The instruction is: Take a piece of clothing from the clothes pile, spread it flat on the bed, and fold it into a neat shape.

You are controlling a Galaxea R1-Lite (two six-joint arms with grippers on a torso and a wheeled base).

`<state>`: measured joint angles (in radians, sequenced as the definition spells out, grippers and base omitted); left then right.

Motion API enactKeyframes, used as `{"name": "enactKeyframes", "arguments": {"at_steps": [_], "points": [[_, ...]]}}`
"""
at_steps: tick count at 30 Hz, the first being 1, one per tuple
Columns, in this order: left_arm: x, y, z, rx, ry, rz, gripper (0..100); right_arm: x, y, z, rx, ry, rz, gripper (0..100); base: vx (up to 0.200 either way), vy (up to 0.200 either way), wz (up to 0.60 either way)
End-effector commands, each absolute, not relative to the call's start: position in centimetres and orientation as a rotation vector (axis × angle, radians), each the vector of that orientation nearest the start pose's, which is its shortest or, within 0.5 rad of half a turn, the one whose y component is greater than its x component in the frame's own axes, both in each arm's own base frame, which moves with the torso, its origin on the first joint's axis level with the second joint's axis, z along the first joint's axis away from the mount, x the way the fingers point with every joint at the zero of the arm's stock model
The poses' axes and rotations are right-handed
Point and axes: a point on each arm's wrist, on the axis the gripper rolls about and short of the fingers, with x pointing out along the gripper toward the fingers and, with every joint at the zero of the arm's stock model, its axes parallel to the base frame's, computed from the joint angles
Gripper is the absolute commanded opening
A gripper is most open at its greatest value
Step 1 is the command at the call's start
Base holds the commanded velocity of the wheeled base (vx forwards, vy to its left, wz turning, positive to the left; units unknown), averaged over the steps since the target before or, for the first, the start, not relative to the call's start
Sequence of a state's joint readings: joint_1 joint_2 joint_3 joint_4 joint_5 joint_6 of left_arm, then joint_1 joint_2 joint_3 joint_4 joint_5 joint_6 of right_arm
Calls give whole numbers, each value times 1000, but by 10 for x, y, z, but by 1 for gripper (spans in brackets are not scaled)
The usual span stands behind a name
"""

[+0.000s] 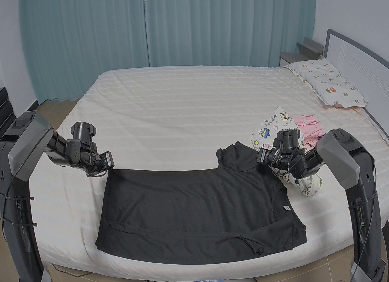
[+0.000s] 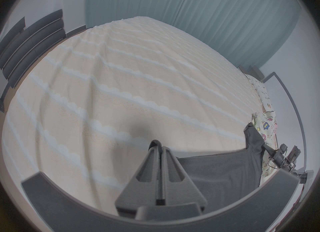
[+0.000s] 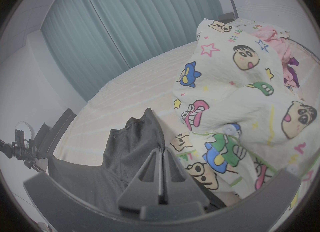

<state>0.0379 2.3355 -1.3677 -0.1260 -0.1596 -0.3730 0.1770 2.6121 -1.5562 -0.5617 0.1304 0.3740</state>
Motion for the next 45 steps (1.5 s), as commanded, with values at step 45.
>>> {"name": "enactKeyframes", "arguments": {"at_steps": [45], "points": [[408, 26, 71, -405, 815, 44, 0, 412, 47, 64, 493, 492, 320, 0, 0, 0, 0]]}}
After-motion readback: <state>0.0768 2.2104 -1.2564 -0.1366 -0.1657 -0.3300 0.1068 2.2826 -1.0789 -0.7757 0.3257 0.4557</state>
